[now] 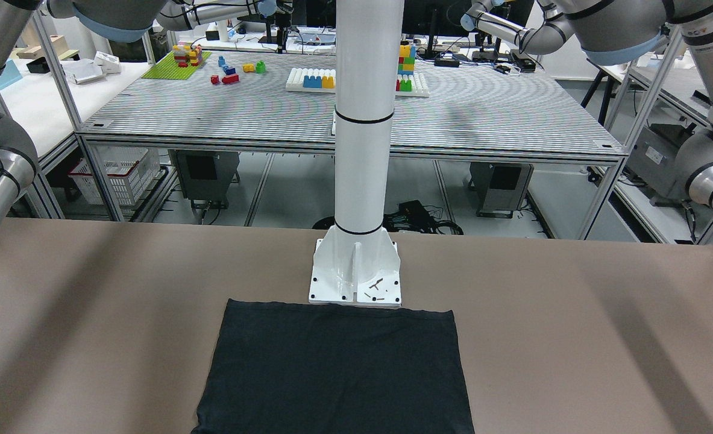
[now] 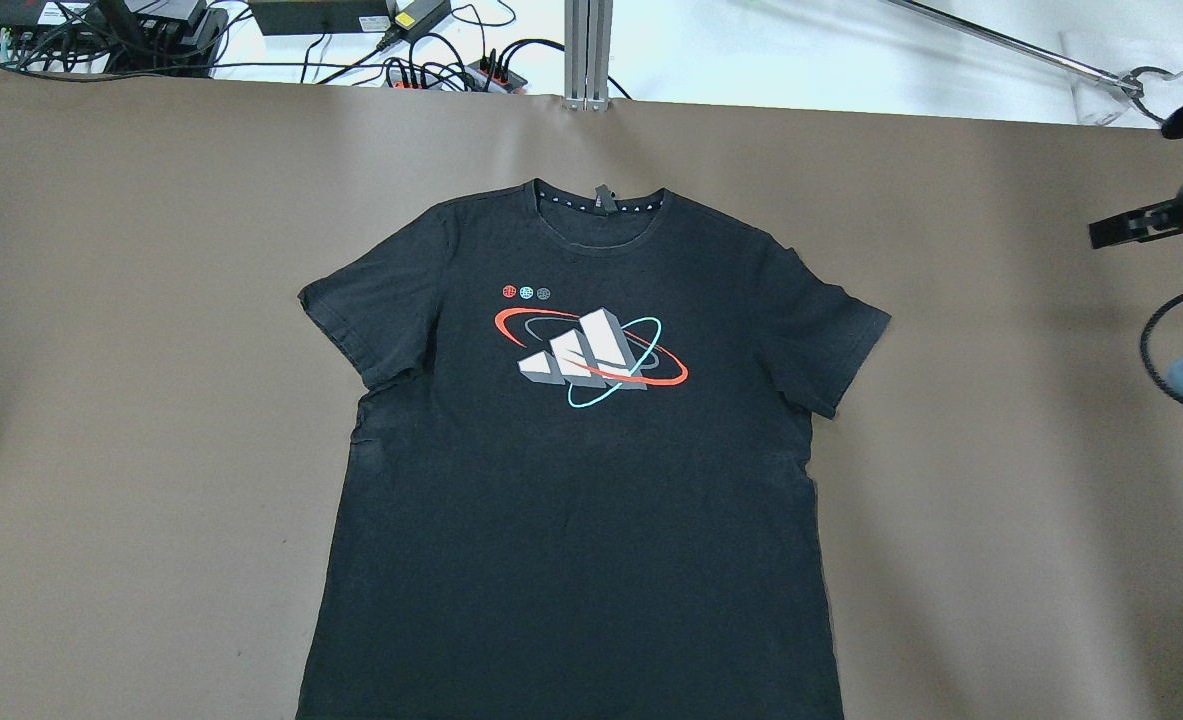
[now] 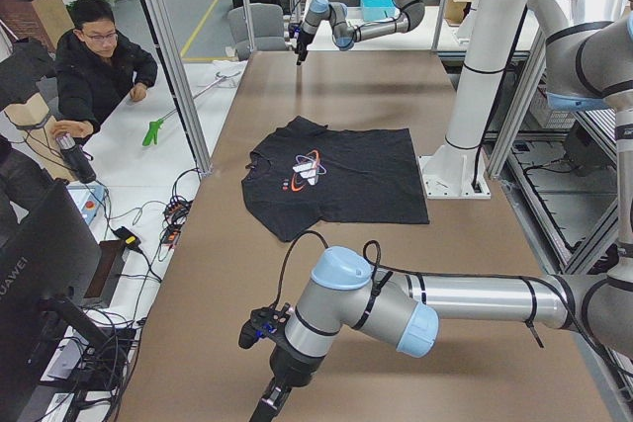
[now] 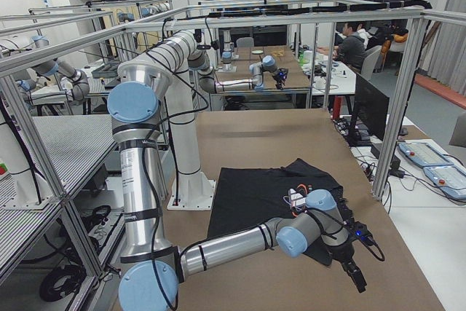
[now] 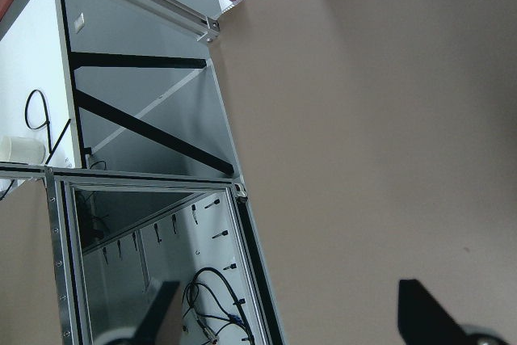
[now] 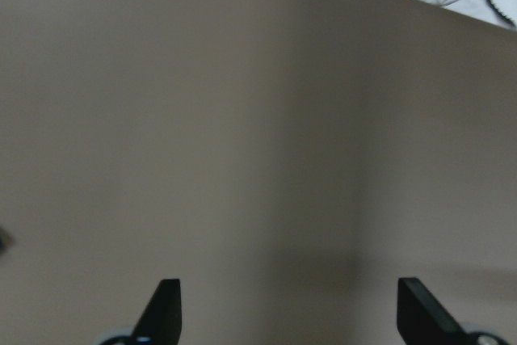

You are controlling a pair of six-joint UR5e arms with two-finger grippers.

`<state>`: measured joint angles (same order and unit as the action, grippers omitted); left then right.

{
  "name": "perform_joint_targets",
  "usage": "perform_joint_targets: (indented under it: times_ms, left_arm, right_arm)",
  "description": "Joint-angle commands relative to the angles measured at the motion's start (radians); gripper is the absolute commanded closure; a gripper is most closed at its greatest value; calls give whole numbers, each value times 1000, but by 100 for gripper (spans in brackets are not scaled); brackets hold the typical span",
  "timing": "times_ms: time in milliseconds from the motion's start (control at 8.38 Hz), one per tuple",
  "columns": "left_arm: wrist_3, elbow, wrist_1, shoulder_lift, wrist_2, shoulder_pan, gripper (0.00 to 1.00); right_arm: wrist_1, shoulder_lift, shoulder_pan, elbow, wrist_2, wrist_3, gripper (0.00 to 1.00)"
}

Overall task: Fold clothes
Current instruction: 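Move the right gripper toward the shirt sleeve farthest from the robot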

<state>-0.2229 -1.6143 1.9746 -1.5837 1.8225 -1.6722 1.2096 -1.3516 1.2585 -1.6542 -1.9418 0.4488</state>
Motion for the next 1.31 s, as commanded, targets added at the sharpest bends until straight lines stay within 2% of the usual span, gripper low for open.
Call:
perform_joint_targets:
  times_ms: [0,119,358,716,1193]
  left_arm:
    - [2,13,0,-1,0,8,6]
    - [13,11,0,-2,0,14,6]
    - [31,11,3,-1,0,20,6]
    - [33,7,1,-1,1,20,6]
    - [33,7,3,-4,1,25,6]
  right_arm:
    - [-1,106,-144,48,3,366,8]
    - [-10,133,-168,107,3,407,11]
    - [-156,138,-208,236,4,504,21]
    - [-177,163,-257,289,7,504,27]
    - [-182,200,-306,317,17,510,27]
